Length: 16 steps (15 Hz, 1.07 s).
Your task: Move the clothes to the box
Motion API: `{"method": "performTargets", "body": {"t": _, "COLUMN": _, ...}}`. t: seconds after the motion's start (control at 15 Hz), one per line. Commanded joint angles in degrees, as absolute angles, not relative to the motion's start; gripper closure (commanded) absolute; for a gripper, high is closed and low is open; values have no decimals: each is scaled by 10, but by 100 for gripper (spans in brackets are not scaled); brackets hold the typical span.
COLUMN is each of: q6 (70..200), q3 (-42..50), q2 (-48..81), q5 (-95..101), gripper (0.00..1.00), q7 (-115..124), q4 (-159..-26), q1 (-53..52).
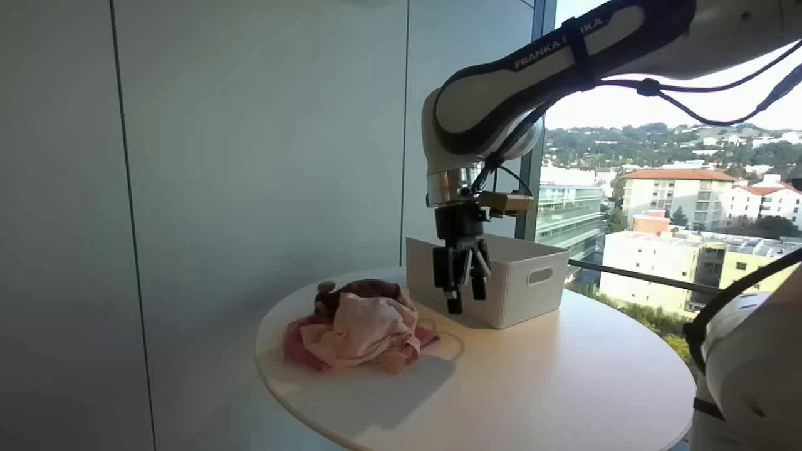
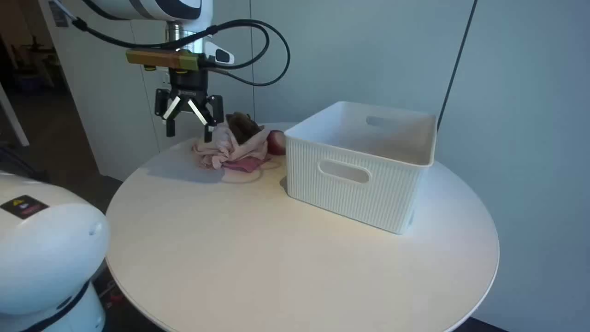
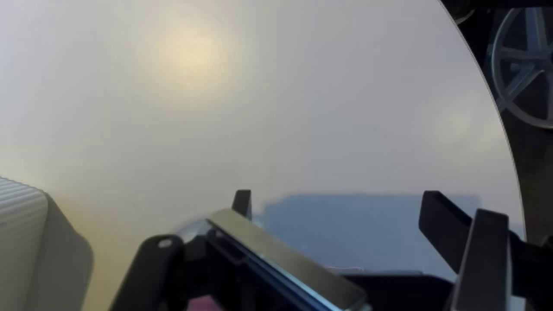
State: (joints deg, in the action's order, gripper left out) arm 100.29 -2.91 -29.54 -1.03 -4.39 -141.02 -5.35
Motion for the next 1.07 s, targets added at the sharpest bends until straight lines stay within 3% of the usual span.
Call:
{"method": "performTargets", "body": {"t": 0.0, "q6": 1003, "q3": -30, "q2": -295, "q5": -11, "gripper": 0, "q7": -44, "q4": -1408, "q1": -53}}
{"method": "performTargets", "body": {"t": 1.0, "q6": 1001, "q3": -52, "q2": -329, "q5": 72, "gripper": 0, "q7": -24, "q4": -1372, "q1": -41}}
